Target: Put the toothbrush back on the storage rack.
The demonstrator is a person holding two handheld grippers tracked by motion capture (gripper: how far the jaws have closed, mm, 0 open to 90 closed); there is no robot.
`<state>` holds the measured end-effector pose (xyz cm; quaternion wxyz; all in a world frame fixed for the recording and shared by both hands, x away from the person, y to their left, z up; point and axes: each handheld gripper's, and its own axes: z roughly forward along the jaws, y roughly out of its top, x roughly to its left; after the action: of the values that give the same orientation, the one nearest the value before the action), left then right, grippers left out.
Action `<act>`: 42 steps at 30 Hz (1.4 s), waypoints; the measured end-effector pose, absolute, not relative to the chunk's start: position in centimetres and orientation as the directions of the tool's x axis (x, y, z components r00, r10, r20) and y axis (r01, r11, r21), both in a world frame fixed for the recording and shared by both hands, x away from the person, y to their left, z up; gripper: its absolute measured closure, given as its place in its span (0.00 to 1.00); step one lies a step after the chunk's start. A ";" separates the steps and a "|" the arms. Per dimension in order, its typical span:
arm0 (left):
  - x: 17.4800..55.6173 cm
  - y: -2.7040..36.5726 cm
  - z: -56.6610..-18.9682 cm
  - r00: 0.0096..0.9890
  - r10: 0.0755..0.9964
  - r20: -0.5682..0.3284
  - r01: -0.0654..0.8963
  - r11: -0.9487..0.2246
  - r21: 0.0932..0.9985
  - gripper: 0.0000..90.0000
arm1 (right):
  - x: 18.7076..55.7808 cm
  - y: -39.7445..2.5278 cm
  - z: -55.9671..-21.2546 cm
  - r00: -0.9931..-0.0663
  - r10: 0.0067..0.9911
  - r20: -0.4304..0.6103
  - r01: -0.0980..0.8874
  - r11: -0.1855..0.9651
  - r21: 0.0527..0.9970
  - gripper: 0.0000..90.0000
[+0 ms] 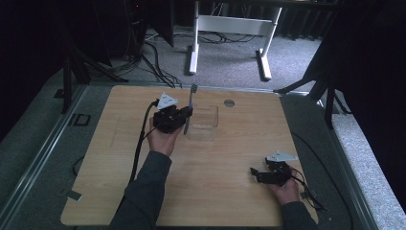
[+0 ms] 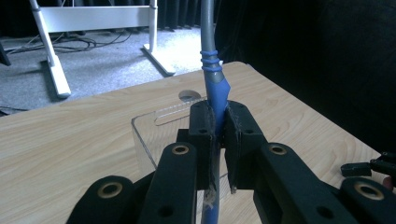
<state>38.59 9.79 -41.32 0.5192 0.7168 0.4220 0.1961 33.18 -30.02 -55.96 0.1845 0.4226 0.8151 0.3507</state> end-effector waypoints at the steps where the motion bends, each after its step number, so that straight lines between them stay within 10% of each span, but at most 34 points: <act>1: 38.6 9.8 -41.3 0.566 0.809 -0.158 0.401 -0.103 0.910 0.91 | 33.2 -30.0 -56.0 -0.575 0.818 -0.005 0.559 0.398 0.728 0.21; 42: 40.5 9.4 -42.5 0.494 0.829 -0.265 0.376 0.071 0.924 0.91 | 33.2 -30.0 -56.0 -0.574 0.819 -0.003 0.560 0.396 0.727 0.21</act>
<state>40.54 9.39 -42.52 0.5677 0.6516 0.4620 0.1995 33.17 -30.02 -55.96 0.1841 0.4229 0.8151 0.3506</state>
